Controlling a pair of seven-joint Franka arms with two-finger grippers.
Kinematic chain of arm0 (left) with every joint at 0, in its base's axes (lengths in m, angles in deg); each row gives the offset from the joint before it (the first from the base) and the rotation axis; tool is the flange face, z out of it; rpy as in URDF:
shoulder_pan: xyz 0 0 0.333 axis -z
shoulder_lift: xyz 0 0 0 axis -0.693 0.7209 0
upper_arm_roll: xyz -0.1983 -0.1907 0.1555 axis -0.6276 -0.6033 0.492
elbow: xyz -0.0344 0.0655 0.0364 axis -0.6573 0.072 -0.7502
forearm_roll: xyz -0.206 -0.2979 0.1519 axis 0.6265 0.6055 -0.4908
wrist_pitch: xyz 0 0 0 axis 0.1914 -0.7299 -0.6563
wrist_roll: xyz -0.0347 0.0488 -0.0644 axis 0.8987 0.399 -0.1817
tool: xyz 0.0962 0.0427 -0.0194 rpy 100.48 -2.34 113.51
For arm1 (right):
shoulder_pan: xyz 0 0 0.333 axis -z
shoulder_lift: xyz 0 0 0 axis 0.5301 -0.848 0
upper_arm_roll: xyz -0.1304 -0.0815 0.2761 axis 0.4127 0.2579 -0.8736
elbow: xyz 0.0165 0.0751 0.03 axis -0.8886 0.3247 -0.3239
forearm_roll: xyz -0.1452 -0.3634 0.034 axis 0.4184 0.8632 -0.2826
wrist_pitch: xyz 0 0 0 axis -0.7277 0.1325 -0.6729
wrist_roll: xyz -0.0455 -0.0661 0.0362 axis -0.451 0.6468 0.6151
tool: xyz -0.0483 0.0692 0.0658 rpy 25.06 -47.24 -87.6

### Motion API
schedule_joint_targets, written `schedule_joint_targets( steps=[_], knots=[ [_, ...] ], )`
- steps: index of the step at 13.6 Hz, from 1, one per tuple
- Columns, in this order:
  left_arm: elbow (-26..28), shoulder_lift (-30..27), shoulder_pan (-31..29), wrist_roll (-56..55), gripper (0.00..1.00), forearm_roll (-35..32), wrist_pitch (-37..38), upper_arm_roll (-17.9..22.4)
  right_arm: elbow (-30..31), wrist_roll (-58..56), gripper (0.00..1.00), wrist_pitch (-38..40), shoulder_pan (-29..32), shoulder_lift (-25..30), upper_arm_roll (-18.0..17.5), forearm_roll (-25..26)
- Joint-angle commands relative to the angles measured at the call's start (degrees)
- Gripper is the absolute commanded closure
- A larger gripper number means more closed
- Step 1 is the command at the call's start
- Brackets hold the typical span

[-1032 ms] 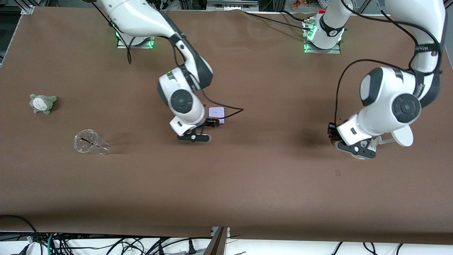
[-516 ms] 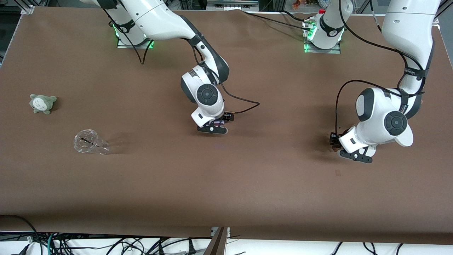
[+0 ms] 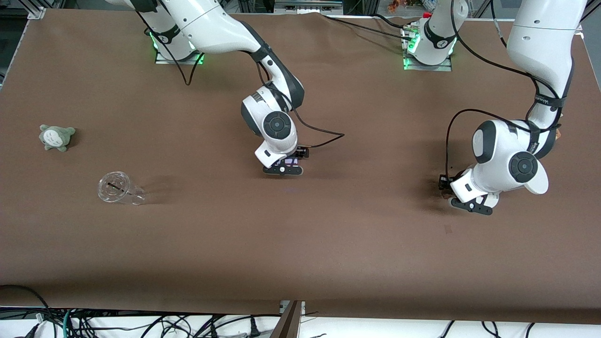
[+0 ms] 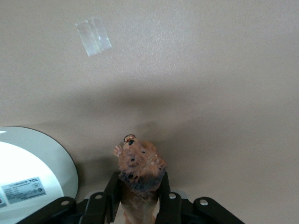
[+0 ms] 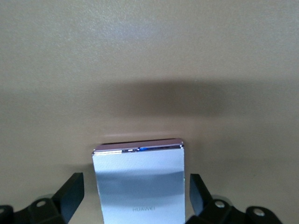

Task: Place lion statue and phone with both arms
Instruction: 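Move the lion with the left gripper while the right gripper grasps the phone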

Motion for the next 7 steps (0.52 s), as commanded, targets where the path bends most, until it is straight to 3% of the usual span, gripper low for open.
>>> schedule_joint_targets(
  steps=[1,2,7],
  knots=[
    [0.09,0.12,-1.33,0.99,0.42,-0.74,-0.61,-0.74,1.43,-0.65,0.00,0.04,-0.79,0.63,0.72,0.53],
    [0.00,0.03,-1.33,0.99,0.00,-0.74,-0.61,-0.74,1.61,-0.74,0.00,0.13,-0.79,0.63,0.72,0.53],
    [-0.61,-2.07,-1.33,0.82,0.00,-0.83,1.84,-0.57,2.32,-0.74,0.00,-0.22,-1.05,0.63,0.72,0.53]
  ],
)
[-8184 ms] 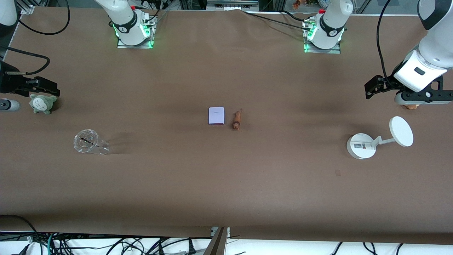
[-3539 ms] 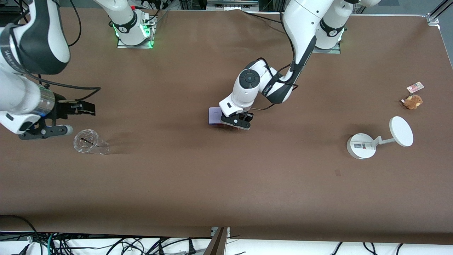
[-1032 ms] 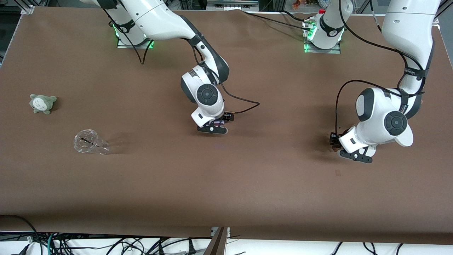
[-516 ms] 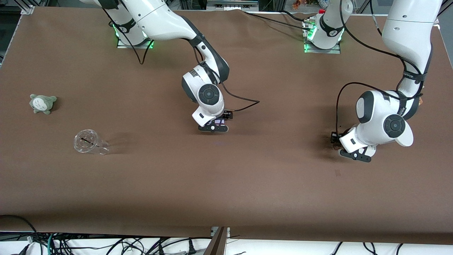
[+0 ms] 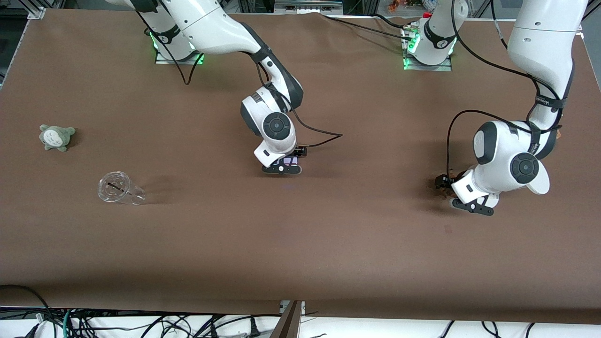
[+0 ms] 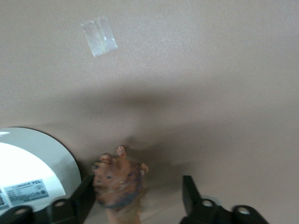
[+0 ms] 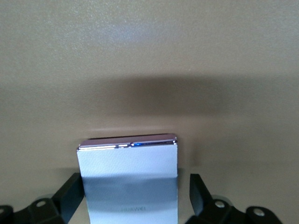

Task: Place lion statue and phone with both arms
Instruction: 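Move the lion with the left gripper while the right gripper grasps the phone, then release the lion by the mirror while the right gripper lifts the phone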

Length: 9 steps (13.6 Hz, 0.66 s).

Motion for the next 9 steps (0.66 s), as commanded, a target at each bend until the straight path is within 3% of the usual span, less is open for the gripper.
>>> schedule_joint_targets(
  steps=[1,8,9],
  knots=[
    [-0.25,-3.37,-0.83,0.75,0.00,-0.83,2.85,-0.74,1.06,-0.48,0.00,-0.21,-0.94,0.65,0.72,0.52],
    [-0.51,-5.49,1.90,0.57,0.00,-0.92,6.37,-1.18,1.06,-0.48,0.01,-0.92,-1.20,0.56,0.72,0.52],
    [-1.12,-6.19,1.90,0.57,0.00,-0.92,6.73,-1.18,1.06,-0.48,0.07,-0.92,-1.20,0.56,0.72,0.52]
  ],
)
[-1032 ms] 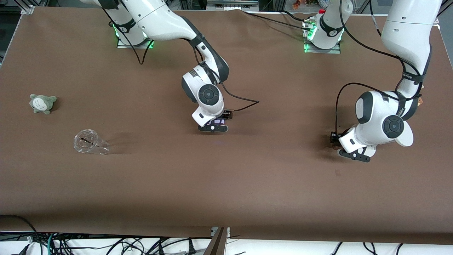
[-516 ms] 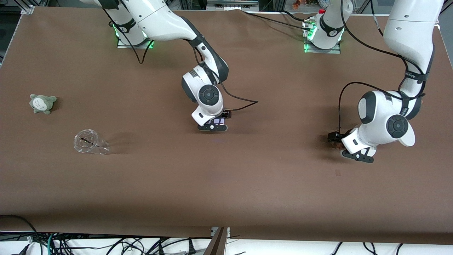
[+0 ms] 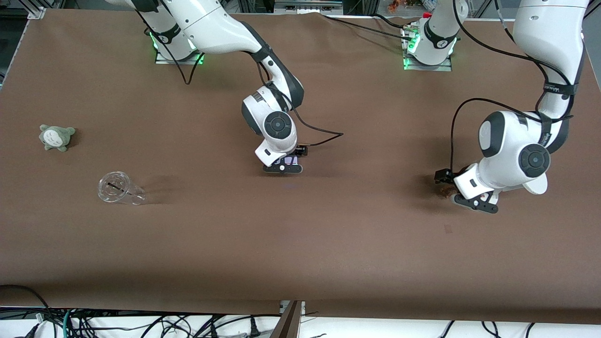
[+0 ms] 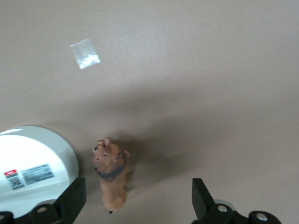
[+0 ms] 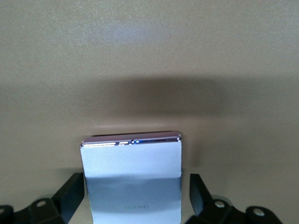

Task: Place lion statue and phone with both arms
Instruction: 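Release the lion by the mirror while the right gripper lifts the phone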

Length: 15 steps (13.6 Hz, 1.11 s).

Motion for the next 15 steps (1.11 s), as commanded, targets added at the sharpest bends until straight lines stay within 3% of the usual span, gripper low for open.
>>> schedule_joint_targets(
  steps=[1,3,6,10,15],
  knots=[
    [-1.05,-2.14,0.50,0.57,0.00,-0.92,2.72,0.11,1.03,-0.48,0.15,-0.75,-0.86,0.57,0.72,0.52],
    [-4.21,-3.19,0.50,0.39,0.00,-0.92,8.15,0.11,1.11,-0.48,0.21,-1.28,-0.86,0.57,0.72,0.61],
    [-8.87,-5.12,0.41,0.30,0.00,-1.00,15.02,0.37,1.12,-0.48,0.41,-1.72,-0.86,0.30,0.72,0.78],
    [-10.37,-11.70,-0.64,0.22,0.00,-0.92,19.06,1.34,0.68,-2.75,0.42,-1.02,-0.24,1.97,3.42,1.13],
    [-23.36,-13.39,-1.00,0.04,0.00,-6.00,35.14,1.78,0.59,-11.79,0.42,0.73,0.11,3.29,12.03,0.52]
  ],
)
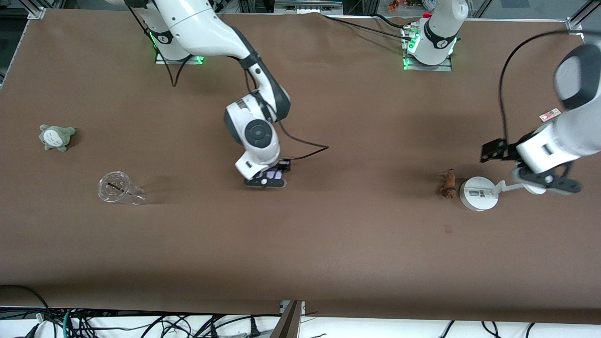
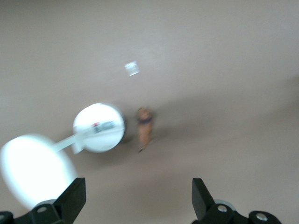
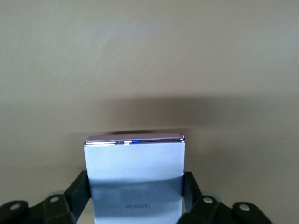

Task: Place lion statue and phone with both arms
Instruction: 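Release the lion by the mirror while the right gripper lifts the phone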

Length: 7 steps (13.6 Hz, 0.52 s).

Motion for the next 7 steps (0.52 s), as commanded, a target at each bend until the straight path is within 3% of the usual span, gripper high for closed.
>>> schedule_joint_targets(
  steps=[1,3,7],
  knots=[
    [-5.90,0.27,-0.05,0.14,0.00,-2.97,6.84,-0.27,0.94,-6.18,0.42,2.00,0.05,1.63,4.63,-0.12],
    [-6.17,-0.70,-0.05,0.06,0.00,-3.05,8.08,-0.53,1.03,-10.22,0.42,2.09,1.97,1.64,6.67,-0.20],
    [-6.43,-0.79,0.03,-0.11,0.00,-2.62,8.26,0.00,1.03,-15.33,0.43,2.70,8.13,1.81,6.76,-0.29]
  ],
)
